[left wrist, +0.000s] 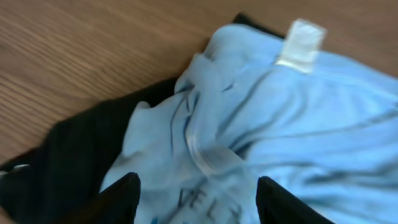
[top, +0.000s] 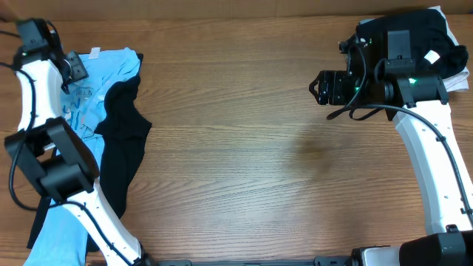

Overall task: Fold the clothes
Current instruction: 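Reach the left gripper to the light-blue T-shirt collar and grasp it, then lift the light-blue T-shirt with the left gripper and drop it mid-table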

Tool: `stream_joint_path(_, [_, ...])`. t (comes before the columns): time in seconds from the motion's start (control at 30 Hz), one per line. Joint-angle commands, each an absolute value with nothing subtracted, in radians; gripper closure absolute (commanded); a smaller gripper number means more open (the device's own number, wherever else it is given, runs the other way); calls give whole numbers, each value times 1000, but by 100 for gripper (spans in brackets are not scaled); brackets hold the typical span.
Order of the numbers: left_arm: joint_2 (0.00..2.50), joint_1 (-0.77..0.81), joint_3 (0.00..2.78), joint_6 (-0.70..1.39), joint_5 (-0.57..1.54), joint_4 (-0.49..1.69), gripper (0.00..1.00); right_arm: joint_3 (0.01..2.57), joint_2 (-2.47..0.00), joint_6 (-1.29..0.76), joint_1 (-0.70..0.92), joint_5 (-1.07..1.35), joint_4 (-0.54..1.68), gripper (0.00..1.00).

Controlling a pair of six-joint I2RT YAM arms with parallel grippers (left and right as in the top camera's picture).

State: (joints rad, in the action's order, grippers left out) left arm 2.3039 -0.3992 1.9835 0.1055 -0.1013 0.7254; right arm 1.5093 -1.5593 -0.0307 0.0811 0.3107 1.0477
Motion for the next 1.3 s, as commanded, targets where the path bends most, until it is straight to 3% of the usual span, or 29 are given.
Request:
stream_joint_path(0.0, [2359, -395, 2006, 162, -141, 683, 37, 1531, -1561, -29, 84, 316, 1064, 21])
stream_joint_path(0.23, [2425, -392, 2006, 161, -105, 611, 29, 1531, -1561, -29, 84, 316, 1068, 21])
stream_joint_path(0.3, [2428, -391, 2006, 162, -72, 604, 40, 1531, -1561, -29, 84, 316, 1063, 21])
stream_joint_path(0.53, [2424, -390, 2010, 161, -33, 595, 95, 1531, -1561, -29, 84, 316, 1059, 21])
stream_joint_path(0.8, [2355, -388, 2185, 161, -32, 779, 96, 1531, -1561, -29, 84, 316, 1038, 21])
stream_joint_path(0.9, [2309, -382, 2296, 158, -8, 880, 96, 1531, -1561, -30, 84, 316, 1035, 27])
stream_joint_path(1.0, [2250, -370, 2403, 157, 75, 997, 96, 1533, -1558, -41, 84, 317, 1034, 35])
stream_joint_path(1.27, [2049, -262, 2537, 153, 338, 1241, 96, 1534, -1508, -83, 61, 316, 1042, 38])
